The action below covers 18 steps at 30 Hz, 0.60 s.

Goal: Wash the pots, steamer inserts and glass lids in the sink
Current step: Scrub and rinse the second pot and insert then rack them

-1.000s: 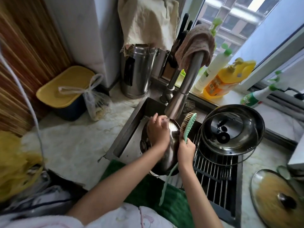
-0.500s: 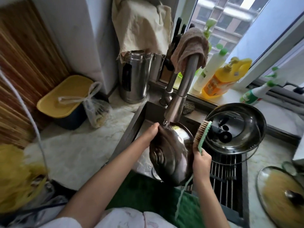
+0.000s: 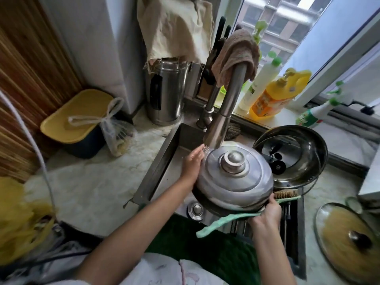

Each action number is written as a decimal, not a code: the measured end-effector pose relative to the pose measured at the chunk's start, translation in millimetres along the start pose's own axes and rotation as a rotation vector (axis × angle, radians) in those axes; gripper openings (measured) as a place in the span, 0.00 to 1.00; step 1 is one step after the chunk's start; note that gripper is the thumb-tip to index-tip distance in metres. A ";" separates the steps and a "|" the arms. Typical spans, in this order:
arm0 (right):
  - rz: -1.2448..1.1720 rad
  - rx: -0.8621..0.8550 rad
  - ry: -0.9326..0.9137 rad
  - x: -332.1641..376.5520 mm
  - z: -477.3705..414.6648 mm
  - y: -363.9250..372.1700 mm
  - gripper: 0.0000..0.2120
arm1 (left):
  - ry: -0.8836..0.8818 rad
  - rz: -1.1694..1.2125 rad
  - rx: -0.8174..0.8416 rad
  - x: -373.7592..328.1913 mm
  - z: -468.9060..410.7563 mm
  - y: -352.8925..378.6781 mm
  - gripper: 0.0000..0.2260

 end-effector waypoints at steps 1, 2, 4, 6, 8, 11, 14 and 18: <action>-0.014 -0.017 -0.004 0.2 -1.6 -2.3 0.14 | 0.019 -0.053 -0.004 0.1 11.2 7.3 0.16; -0.028 -0.021 0.017 -3.5 -1.8 -1.3 0.13 | 0.043 -0.091 -0.021 2.1 13.1 8.1 0.17; -0.057 -0.016 0.032 -7.4 2.9 3.0 0.13 | -0.008 -0.041 -0.075 1.2 -1.1 -0.3 0.15; -0.072 -0.031 0.032 -10.1 9.2 5.5 0.13 | -0.073 0.077 -0.123 -2.8 -14.5 -11.0 0.15; -0.050 -0.087 0.012 -7.2 14.6 4.3 0.12 | -0.032 0.003 -0.118 -10.7 -0.6 -5.9 0.16; -0.061 -0.144 -0.004 -4.4 12.7 3.1 0.11 | 0.150 -0.251 -0.077 -17.0 39.6 23.7 0.20; -0.085 -0.123 0.026 -11.4 8.8 6.0 0.10 | 0.086 -0.259 -0.071 -21.9 7.6 14.0 0.16; -0.068 -0.109 0.031 -11.8 10.7 5.7 0.10 | -0.038 -0.126 0.003 -41.0 -13.7 3.0 0.12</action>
Point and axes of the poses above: each hand's wrist, its own z-axis away from the middle knuckle, its own y-axis out of the palm, x = y × z, the point moved 10 cm from there along -z, towards the middle knuckle, and after that the axes turned 4 degrees about x, right-handed, at the moved point
